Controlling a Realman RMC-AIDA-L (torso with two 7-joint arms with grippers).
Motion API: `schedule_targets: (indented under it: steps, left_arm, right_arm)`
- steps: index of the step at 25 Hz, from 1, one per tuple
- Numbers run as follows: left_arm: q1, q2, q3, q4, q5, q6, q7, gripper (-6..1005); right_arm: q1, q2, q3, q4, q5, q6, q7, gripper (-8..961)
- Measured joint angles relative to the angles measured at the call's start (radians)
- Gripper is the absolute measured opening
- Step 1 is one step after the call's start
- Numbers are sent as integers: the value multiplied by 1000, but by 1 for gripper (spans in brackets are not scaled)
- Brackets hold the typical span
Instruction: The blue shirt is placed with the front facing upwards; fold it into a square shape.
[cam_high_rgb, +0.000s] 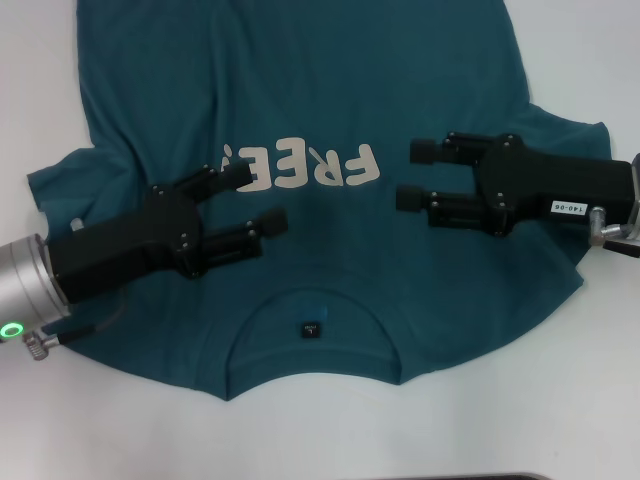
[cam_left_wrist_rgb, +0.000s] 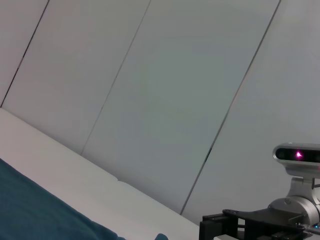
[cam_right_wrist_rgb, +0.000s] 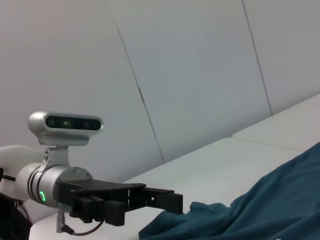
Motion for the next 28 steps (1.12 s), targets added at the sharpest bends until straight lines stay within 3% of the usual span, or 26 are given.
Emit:
schedule_targets:
  steps: [18, 28]
  left_arm:
    - [2, 2, -1, -4, 3, -3, -23, 904]
    - [27, 47, -13, -78, 15, -169, -341, 904]
  right_arm:
    - [0, 0, 5, -1, 2, -4, 0, 746]
    - [5, 2, 8, 1, 7, -3, 3, 746]
